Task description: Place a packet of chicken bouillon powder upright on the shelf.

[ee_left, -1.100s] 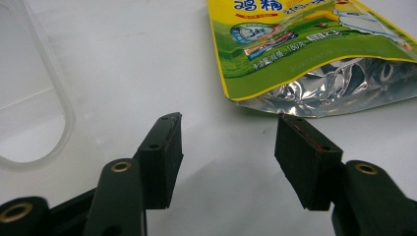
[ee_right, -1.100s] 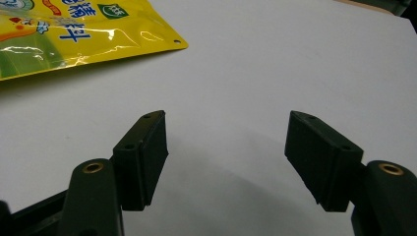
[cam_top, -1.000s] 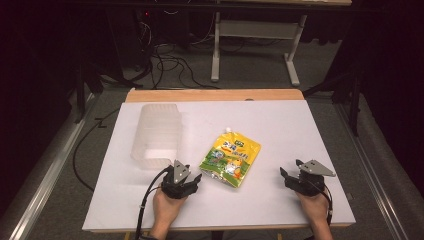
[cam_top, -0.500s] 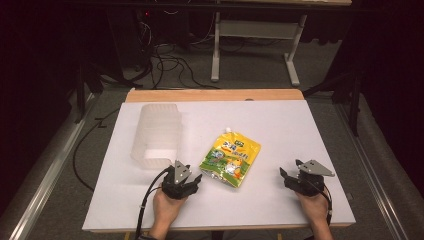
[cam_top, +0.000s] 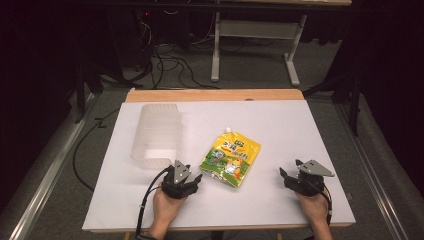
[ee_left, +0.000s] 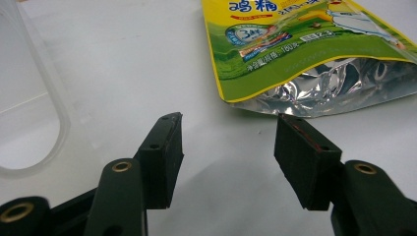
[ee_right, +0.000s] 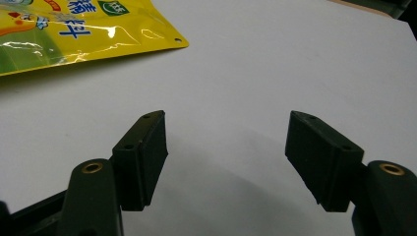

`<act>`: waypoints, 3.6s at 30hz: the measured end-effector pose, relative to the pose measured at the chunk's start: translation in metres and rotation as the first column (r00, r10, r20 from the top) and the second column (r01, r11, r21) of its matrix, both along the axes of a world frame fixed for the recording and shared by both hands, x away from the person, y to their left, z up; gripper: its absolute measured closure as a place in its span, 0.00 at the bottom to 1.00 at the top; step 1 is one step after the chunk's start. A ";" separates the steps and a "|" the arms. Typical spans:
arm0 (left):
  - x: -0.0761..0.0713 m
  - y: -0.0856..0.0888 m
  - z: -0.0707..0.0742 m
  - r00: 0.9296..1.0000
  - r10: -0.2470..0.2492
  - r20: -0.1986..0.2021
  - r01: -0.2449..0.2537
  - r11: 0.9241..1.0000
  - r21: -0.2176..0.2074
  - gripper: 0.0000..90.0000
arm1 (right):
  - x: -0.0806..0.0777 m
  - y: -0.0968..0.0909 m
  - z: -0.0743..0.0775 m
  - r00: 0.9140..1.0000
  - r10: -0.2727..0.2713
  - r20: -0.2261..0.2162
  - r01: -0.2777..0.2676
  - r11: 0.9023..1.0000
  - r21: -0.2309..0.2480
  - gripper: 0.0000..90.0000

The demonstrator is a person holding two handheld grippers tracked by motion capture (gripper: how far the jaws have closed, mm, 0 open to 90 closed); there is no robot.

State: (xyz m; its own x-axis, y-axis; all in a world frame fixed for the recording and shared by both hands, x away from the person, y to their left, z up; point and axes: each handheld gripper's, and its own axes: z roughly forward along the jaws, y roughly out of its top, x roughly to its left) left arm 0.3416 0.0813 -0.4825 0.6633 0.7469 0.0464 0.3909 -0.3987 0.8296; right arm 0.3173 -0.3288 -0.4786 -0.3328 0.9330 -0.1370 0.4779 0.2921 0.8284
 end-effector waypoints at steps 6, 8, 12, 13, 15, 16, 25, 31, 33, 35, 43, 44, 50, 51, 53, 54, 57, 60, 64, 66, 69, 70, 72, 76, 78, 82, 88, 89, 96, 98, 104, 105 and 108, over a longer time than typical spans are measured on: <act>-0.001 -0.001 0.001 1.000 -0.011 -0.007 0.011 1.000 -0.011 0.49 | 0.000 0.000 0.000 1.000 0.000 0.003 0.000 1.000 -0.001 0.36; -0.001 -0.002 0.001 1.000 -0.012 -0.008 0.012 1.000 -0.011 0.49 | 0.000 0.000 0.000 1.000 0.000 0.003 0.000 1.000 0.000 0.36; -0.002 -0.004 0.005 1.000 -0.020 -0.018 0.019 0.999 -0.030 0.49 | 0.000 0.000 0.000 1.000 0.001 0.005 -0.001 1.000 0.001 0.36; -0.002 -0.004 0.006 0.999 -0.025 -0.019 0.025 0.999 -0.032 0.48 | -0.001 0.000 0.000 1.000 -0.003 0.001 0.003 1.000 0.004 0.36; -0.002 -0.006 0.008 0.999 -0.032 -0.021 0.031 0.999 -0.035 0.48 | -0.001 0.001 0.000 1.000 -0.003 -0.002 0.003 1.000 0.002 0.36; -0.002 -0.007 0.009 0.999 -0.033 -0.023 0.032 0.999 -0.038 0.47 | -0.001 0.001 0.000 1.000 -0.006 -0.003 0.006 1.000 -0.004 0.36; 0.002 -0.015 0.020 0.998 -0.048 -0.043 0.046 0.998 -0.053 0.46 | 0.000 0.002 0.000 1.000 0.000 -0.003 0.000 1.000 -0.013 0.36; 0.006 -0.022 0.029 0.996 -0.070 -0.054 0.067 0.997 -0.049 0.45 | 0.000 0.001 0.000 1.000 0.003 0.000 -0.003 1.000 -0.009 0.36; 0.008 -0.025 0.033 0.996 -0.067 -0.065 0.064 0.997 -0.053 0.44 | 0.000 0.001 0.000 1.000 0.003 0.002 -0.003 1.000 -0.012 0.36; 0.009 -0.027 0.034 0.995 -0.067 -0.070 0.064 0.997 -0.048 0.44 | 0.000 0.002 0.000 1.000 0.000 0.000 0.000 1.000 -0.012 0.36; 0.019 -0.045 0.045 0.990 -0.100 -0.097 0.097 0.995 -0.026 0.42 | -0.001 0.002 0.000 1.000 -0.002 0.006 0.002 1.000 -0.005 0.36; 0.019 -0.045 0.045 0.990 -0.100 -0.097 0.097 0.995 -0.026 0.42 | -0.001 0.002 0.000 1.000 -0.002 0.006 0.002 1.000 -0.005 0.36; 0.031 -0.059 0.054 0.988 -0.103 -0.113 0.102 0.995 -0.009 0.41 | -0.002 0.002 0.000 1.000 -0.008 0.010 0.008 1.000 0.001 0.36; 0.033 -0.061 0.055 0.988 -0.102 -0.116 0.101 0.995 -0.011 0.41 | -0.002 0.002 0.000 1.000 -0.009 0.009 0.009 1.000 0.000 0.36; 0.035 -0.062 0.056 0.988 -0.102 -0.119 0.102 0.995 -0.011 0.41 | -0.002 0.002 0.000 1.000 -0.007 0.011 0.007 1.000 0.002 0.36; 0.039 -0.064 0.057 0.987 -0.098 -0.127 0.097 0.995 -0.016 0.41 | -0.002 0.002 0.000 1.000 -0.008 0.011 0.008 1.000 -0.001 0.36; 0.045 -0.067 0.059 0.986 -0.090 -0.140 0.090 0.996 -0.004 0.40 | -0.002 0.001 0.000 1.000 -0.008 0.012 0.008 1.000 0.002 0.36; 0.052 -0.071 0.062 0.984 -0.083 -0.160 0.085 0.996 0.004 0.39 | -0.002 0.001 0.000 1.000 -0.008 0.012 0.008 1.000 0.002 0.36; 0.060 -0.077 0.066 0.982 -0.077 -0.173 0.080 0.997 0.011 0.39 | -0.002 0.001 0.000 1.000 -0.008 0.017 0.008 1.000 0.004 0.36; 0.065 -0.080 0.066 0.981 -0.077 -0.178 0.081 0.997 0.017 0.39 | -0.003 0.001 0.000 1.000 -0.009 0.017 0.009 1.000 0.005 0.36; 0.071 -0.083 0.065 0.979 -0.071 -0.192 0.077 0.997 0.024 0.39 | -0.003 0.001 0.000 1.000 -0.006 0.019 0.006 1.000 0.002 0.36; 0.073 -0.084 0.064 0.978 -0.067 -0.196 0.073 0.997 0.023 0.39 | -0.003 0.001 0.000 1.000 -0.006 0.020 0.006 1.000 0.001 0.36; 0.077 -0.084 0.062 0.977 -0.058 -0.207 0.063 0.998 0.020 0.39 | -0.003 0.001 0.000 1.000 -0.008 0.021 0.008 1.000 0.002 0.36; 0.085 -0.083 0.056 0.974 -0.028 -0.224 0.033 0.999 0.019 0.38 | -0.003 0.001 0.000 1.000 -0.007 0.021 0.007 1.000 -0.004 0.36; 0.089 -0.082 0.054 0.972 -0.010 -0.233 0.015 1.000 0.016 0.38 | -0.003 0.001 0.000 1.000 -0.006 0.022 0.006 1.000 -0.003 0.36; 0.095 -0.082 0.051 0.968 0.004 -0.252 -0.004 1.000 0.000 0.38 | -0.003 0.002 0.000 1.000 -0.005 0.023 0.005 1.000 -0.006 0.36; 0.105 -0.088 0.047 0.958 0.022 -0.285 -0.018 1.000 0.016 0.36 | -0.002 0.002 0.000 1.000 -0.006 0.019 0.006 1.000 -0.009 0.36; 0.106 -0.089 0.047 0.959 0.020 -0.282 -0.015 1.000 0.020 0.36 | -0.003 0.002 0.000 1.000 -0.006 0.019 0.006 1.000 -0.010 0.36; 0.115 -0.093 0.047 0.956 0.034 -0.292 -0.029 0.999 0.019 0.35 | -0.003 0.003 0.000 1.000 -0.005 0.019 0.005 1.000 -0.014 0.36; 0.118 -0.093 0.045 0.953 0.040 -0.299 -0.036 0.999 0.019 0.34 | -0.003 0.003 0.000 1.000 -0.005 0.019 0.005 1.000 -0.015 0.36; 0.125 -0.096 0.038 0.946 0.057 -0.321 -0.056 0.998 0.012 0.34 | -0.002 0.004 0.000 1.000 -0.002 0.015 0.002 1.000 -0.029 0.36; 0.125 -0.096 0.038 0.946 0.057 -0.321 -0.056 0.998 0.012 0.34 | -0.002 0.004 -0.001 1.000 0.000 0.017 0.001 1.000 -0.029 0.36; 0.130 -0.098 0.033 0.939 0.068 -0.338 -0.067 0.998 0.014 0.33 | -0.002 0.004 -0.001 1.000 0.001 0.016 -0.001 0.999 -0.036 0.36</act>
